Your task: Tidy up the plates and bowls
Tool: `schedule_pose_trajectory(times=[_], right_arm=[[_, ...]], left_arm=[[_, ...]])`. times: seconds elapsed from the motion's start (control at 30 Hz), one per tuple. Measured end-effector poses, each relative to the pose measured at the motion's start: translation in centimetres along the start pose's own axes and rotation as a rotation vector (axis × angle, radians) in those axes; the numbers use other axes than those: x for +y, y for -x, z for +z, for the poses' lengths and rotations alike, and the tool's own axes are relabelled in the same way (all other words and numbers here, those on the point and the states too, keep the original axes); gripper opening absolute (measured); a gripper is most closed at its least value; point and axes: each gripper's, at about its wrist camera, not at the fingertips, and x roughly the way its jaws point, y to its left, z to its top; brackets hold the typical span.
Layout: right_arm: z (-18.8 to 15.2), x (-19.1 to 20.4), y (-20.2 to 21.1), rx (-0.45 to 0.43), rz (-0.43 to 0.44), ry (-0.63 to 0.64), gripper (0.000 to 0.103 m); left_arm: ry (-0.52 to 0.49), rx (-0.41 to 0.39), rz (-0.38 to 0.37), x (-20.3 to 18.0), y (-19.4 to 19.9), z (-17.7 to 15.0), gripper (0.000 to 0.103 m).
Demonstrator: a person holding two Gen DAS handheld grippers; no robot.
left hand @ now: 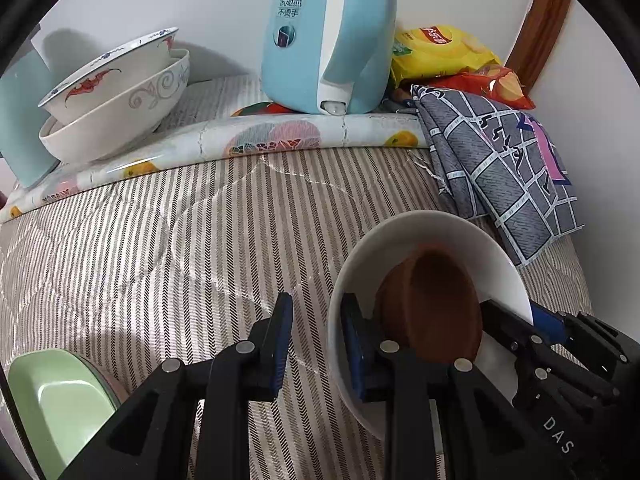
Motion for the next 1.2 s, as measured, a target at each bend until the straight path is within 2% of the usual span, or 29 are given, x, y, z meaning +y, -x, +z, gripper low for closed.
schedule_pose_trajectory(times=[0.43,0.53,0.57,0.6,0.63,0.8,1.2], right_arm=[[0.2,-0.1,-1.2,0.016,0.005,-0.013,0.027],[0.2,-0.1,-1.1,0.013,0.007,-0.011,0.026],[0.1,-0.1,-1.1,0.013,0.008,-0.015,0.025],[0.1,-0.1,-1.1,0.013,0.018,-0.019,0.021],[0.1,-0.1,-1.2,0.014,0.035,-0.025,0.016],[-0.1,-0.2,-1.0,0.005,0.051,-0.059,0.014],[-2.1,-0.1,0.4,0.009,0.024,-0.073,0.012]], left_arm=[[0.004,-0.006,-0.018,0.1,-0.3,-0.1,0.024],[0.011,-0.01,-0.028,0.2,-0.2,-0.2,0.021],[0.009,-0.01,-0.031,0.1,-0.2,-0.2,0.018],[0.004,-0.01,-0.049,0.0,-0.2,-0.2,0.011],[0.002,-0.007,-0.059,-0.1,-0.2,-0.2,0.01],[-0.018,-0.019,-0.048,-0.4,0.1,-0.5,0.009],[-0.013,-0.016,-0.063,-0.2,1.5,-2.4,0.009]])
